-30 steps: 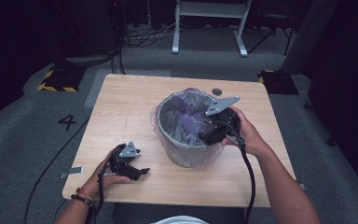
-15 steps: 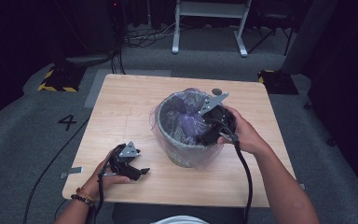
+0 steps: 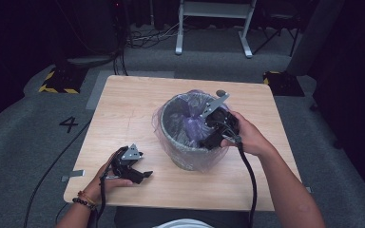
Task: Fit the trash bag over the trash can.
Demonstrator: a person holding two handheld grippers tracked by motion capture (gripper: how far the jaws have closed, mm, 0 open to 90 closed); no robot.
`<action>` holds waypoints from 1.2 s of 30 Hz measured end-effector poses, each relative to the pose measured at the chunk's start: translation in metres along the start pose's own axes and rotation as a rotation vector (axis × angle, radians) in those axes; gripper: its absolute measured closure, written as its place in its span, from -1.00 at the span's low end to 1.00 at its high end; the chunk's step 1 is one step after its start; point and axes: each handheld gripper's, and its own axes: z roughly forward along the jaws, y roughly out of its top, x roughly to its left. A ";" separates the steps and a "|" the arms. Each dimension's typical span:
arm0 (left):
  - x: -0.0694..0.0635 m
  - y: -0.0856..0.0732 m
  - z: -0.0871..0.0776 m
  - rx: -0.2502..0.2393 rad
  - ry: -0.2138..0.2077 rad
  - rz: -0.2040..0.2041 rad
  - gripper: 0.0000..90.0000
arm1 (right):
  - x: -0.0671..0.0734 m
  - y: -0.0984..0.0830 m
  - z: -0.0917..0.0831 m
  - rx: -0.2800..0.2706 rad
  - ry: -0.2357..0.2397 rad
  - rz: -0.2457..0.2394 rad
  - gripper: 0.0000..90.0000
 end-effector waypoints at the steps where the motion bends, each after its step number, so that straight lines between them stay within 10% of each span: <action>1: 0.000 0.000 0.000 0.000 0.000 0.000 -0.67 | 0.000 0.000 0.000 0.002 0.001 0.002 -0.60; 36: 0.000 0.000 0.000 0.000 0.000 0.001 -0.67 | -0.003 -0.007 -0.002 -0.108 0.022 -0.027 -0.66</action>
